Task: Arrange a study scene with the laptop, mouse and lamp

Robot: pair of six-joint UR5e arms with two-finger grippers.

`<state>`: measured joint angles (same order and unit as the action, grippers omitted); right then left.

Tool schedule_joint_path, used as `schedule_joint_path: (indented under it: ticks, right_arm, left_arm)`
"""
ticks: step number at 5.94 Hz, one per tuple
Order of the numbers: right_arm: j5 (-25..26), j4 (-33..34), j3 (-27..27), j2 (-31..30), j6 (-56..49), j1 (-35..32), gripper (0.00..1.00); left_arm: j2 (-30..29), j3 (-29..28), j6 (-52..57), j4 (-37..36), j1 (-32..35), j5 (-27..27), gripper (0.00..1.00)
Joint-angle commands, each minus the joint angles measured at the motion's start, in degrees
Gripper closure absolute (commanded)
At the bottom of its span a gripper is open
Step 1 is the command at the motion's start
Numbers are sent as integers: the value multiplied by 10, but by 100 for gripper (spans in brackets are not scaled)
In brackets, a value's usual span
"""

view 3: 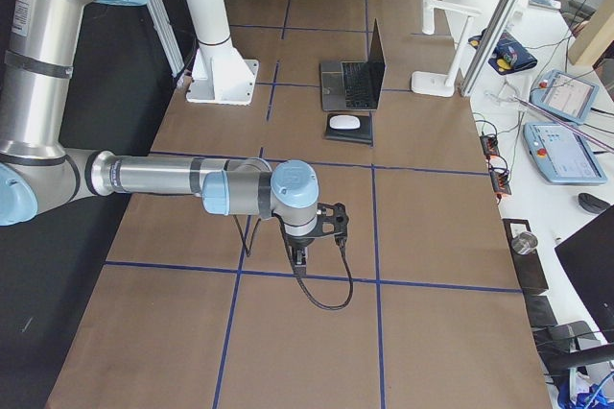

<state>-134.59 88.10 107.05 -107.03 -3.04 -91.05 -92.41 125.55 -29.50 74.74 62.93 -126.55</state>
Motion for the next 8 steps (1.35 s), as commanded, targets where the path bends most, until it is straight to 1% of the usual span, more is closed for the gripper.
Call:
schedule_joint_path:
  ticks: [1,2,3,4,6,7,8]
  right_arm:
    - [-1,-6,-6,-6,1,-11,0]
    - [-1,-6,-15,-5,0,-11,0]
    - [-2,-6,-21,-1,1,-15,0]
    - [-2,-6,-22,7,1,-15,0]
    - [-6,-6,-53,37,1,-15,0]
    - [-6,-6,-54,39,1,-16,0]
    - [-6,-6,-55,39,1,-15,0]
  left_arm:
    - [35,-75,167,1,123,-41,0]
    - [37,-152,275,7,197,-78,0]
    - [34,-210,358,8,246,-77,0]
    - [35,-273,415,28,283,-79,0]
    - [34,-394,424,124,290,-80,0]
    - [33,-425,413,171,290,-80,0]
    - [30,-420,384,174,290,-80,0]
